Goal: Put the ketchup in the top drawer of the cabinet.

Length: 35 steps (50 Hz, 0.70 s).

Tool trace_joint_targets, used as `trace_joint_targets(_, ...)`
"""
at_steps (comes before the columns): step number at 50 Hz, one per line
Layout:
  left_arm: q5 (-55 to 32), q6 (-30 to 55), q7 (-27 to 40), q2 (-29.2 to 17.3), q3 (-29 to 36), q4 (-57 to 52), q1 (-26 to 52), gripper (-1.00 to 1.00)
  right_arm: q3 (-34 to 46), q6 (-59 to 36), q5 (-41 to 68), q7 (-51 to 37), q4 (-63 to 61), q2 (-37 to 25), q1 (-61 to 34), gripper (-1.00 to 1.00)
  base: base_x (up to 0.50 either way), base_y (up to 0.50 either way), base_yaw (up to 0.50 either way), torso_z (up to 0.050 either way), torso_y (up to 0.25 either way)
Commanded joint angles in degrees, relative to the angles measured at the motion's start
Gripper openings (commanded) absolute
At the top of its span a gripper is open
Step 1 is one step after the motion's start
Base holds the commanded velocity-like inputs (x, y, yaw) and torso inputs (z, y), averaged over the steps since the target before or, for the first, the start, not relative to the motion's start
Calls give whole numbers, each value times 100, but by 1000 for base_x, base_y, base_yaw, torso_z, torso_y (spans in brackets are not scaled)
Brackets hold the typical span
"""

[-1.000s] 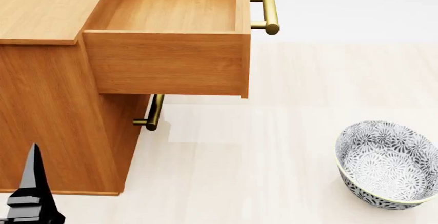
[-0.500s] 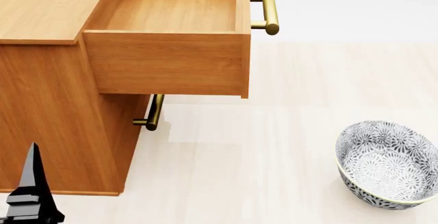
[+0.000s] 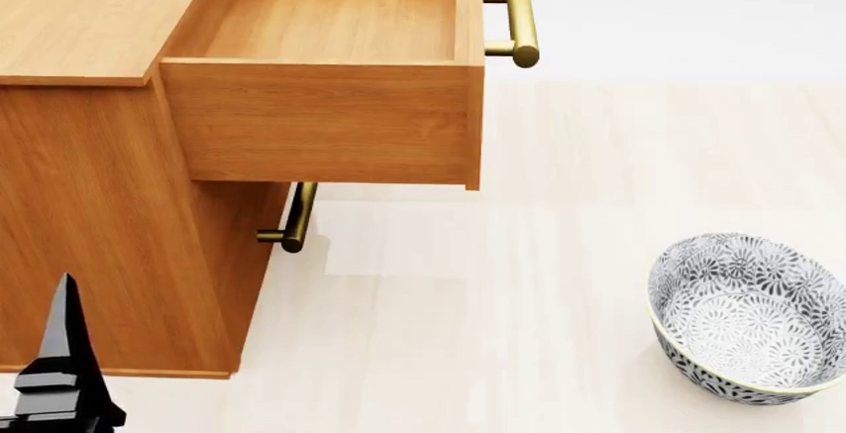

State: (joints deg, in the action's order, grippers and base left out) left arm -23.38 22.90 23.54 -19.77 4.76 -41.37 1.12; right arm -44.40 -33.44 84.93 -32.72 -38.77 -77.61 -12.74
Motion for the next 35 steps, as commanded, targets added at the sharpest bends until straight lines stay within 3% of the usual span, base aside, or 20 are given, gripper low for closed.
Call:
trace_joint_targets(1,-7,-31,3,-6,26,67,31,100,594,908,119,-184,395,-1085,-164,-100,0,0,0,0,0)
trace_joint_targets(15,-32,-25,40,-36,41,21,11,100,473,949,118,119,678,-1239,-359,-100,0,0,0,0,0)
trace_joint_targets(16,-37,-13,47,-39,42,8,15,100,1332,90,-550,196,837,-379,-1219,-100,0,0,0,0,0)
trace_joint_targets(17,-31,-10,51,-43,48,3,17,100,2191,-770,-1410,1056,-22,480,-2078,-100,0,0,0,0,0)
trace_joint_targets(18,-38,-10,53,-45,45,-1,18,100,3051,-1629,-2269,1915,-48,1339,-2938,-100,0,0,0,0,0)
trace_joint_targets(19,-39,-15,55,-46,43,2,16,100,3310,-2488,-3129,2774,118,2199,-3797,-100,0,0,0,0,0)
trace_joint_targets(20,-51,-2,65,-49,37,-17,13,100,3351,-3348,-3988,2767,246,3058,-4657,-100,0,0,0,0,0)
trace_joint_targets(21,-48,-5,68,-51,37,-12,12,100,3382,-4207,-3767,2450,305,3538,-5516,-100,0,0,0,0,0)
trace_joint_targets(23,-60,0,73,-57,29,-12,19,100,3604,-5555,-3734,2346,438,3569,-7235,-100,0,0,0,0,0)
trace_joint_targets(24,-63,-3,75,-57,28,-12,18,100,3666,-5508,-3741,2333,487,3575,-8094,-100,0,0,0,0,0)
trace_joint_targets(25,-64,-13,73,-58,28,-6,13,100,3805,-5415,-3793,2330,589,3598,-8311,-100,0,0,0,0,0)
trace_joint_targets(35,-52,-38,91,-61,64,4,1,100,4611,-4603,-4232,2344,1568,4129,-8525,-100,0,0,0,0,0)
